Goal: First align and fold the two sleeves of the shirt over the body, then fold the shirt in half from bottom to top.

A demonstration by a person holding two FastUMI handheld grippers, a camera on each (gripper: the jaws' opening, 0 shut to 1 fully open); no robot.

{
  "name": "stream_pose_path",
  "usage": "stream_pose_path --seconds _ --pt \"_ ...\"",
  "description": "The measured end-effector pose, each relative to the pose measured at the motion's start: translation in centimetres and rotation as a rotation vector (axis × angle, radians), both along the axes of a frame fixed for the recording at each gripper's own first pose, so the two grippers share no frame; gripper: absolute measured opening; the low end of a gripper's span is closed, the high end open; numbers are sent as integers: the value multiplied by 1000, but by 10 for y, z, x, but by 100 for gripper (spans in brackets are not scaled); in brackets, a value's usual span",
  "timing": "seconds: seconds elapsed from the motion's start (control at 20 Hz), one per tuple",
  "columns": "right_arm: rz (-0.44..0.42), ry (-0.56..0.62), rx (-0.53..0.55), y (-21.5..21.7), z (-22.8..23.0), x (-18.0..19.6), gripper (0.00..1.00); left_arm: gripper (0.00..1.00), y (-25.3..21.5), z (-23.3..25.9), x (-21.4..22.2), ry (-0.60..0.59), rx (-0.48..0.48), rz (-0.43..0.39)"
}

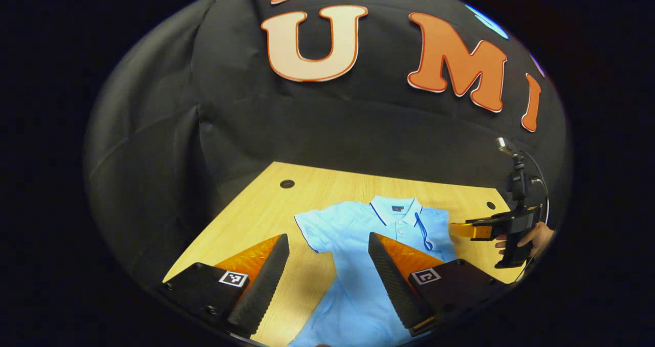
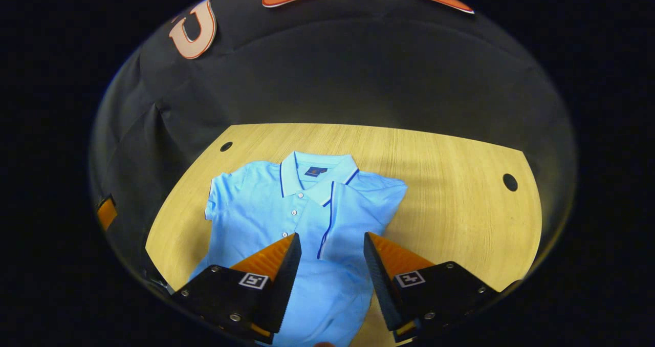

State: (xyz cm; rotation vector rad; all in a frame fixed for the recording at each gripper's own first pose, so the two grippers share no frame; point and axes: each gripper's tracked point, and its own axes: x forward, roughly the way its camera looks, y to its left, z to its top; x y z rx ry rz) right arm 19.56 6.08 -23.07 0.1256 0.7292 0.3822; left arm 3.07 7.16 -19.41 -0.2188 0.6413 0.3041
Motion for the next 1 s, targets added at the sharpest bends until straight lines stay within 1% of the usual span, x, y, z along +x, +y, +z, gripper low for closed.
stream_pose_path --seconds 0.05,0.15,0.2,0.25,0.3,0.4,0.55,0.75,0.9,0.95,1.0 --pt "-21 -5 -12 -7 2 -5 81 100 5 -12 6 28 -28 -13" --pt "-66 -19 -32 -18 5 -14 85 100 14 -32 16 75 -81 -32" --pt "-87 -28 -32 -22 9 -20 86 100 20 -43 20 102 -112 -40" --pt "-111 -34 -31 -26 11 -26 82 100 26 -54 25 124 -146 -46" --pt "-130 -41 -28 -29 15 -35 89 99 33 -65 27 152 -178 -48" --pt "-169 -56 -40 -36 19 -47 89 97 47 -89 35 209 -222 -43" --pt "-228 -73 -88 -49 22 -66 90 99 61 -125 52 282 -244 -52" --pt "-314 -74 -103 -56 26 -95 92 98 68 -160 75 352 -288 -87" --pt "-397 -62 -126 -66 21 -119 92 98 73 -187 95 397 -269 -102" --pt "-433 -62 -137 -70 21 -130 94 99 75 -197 102 417 -250 -108" --pt "-453 -60 -139 -72 21 -139 94 99 76 -204 106 432 -241 -113"
